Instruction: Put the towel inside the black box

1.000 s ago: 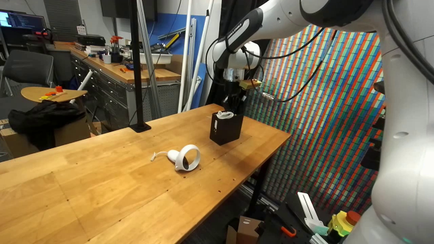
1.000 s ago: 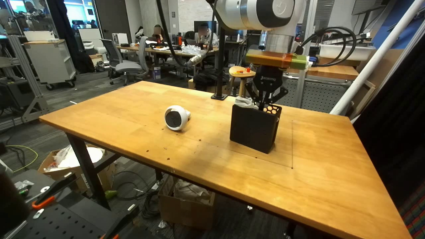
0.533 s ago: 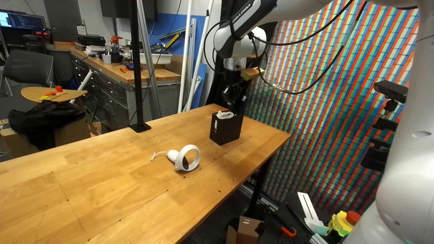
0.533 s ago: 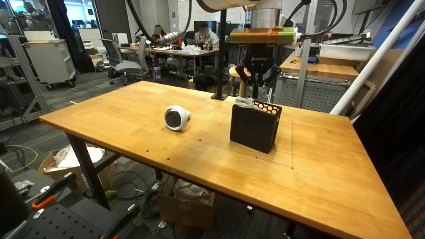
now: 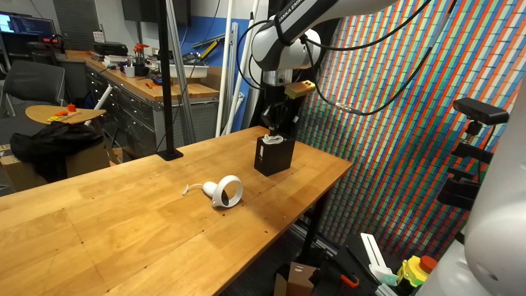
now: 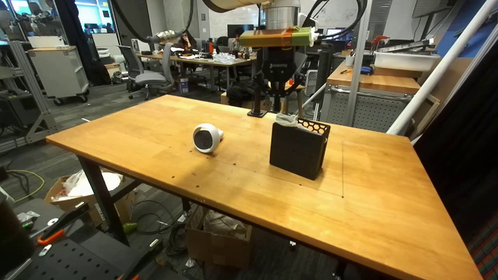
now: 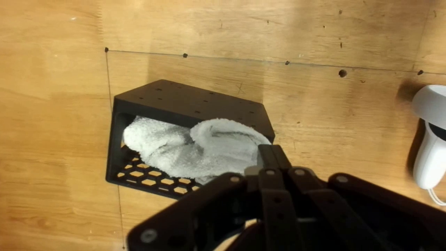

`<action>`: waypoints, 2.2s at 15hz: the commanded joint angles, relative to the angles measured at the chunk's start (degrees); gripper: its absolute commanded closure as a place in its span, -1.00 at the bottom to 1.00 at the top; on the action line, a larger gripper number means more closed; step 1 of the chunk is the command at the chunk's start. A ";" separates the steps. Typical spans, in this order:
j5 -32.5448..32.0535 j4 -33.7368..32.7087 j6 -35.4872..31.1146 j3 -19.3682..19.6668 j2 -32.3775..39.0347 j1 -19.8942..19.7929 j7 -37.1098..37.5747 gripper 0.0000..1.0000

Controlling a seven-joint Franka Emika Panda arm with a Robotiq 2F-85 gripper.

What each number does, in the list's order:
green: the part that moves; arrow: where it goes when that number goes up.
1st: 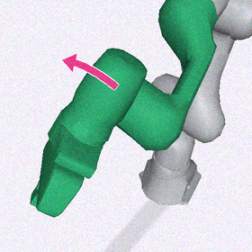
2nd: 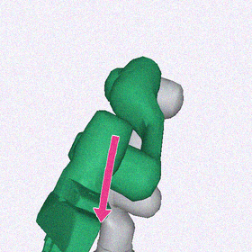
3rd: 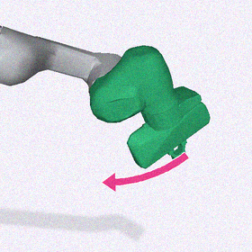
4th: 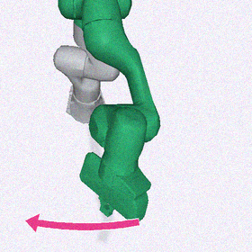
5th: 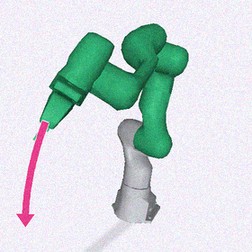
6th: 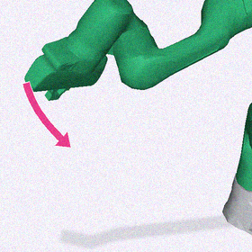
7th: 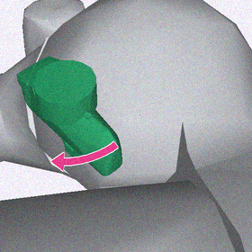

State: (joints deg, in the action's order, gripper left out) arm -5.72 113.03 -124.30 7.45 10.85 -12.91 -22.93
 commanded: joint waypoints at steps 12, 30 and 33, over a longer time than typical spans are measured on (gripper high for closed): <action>-1.26 3.05 -1.60 0.63 -1.66 1.05 0.76 0.97; 0.42 -4.37 0.35 1.03 3.90 -0.53 -1.03 0.97; 0.42 -3.97 0.04 0.94 4.00 -0.85 -0.87 0.97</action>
State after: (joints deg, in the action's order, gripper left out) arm -5.83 110.42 -125.10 8.36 14.41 -13.30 -22.73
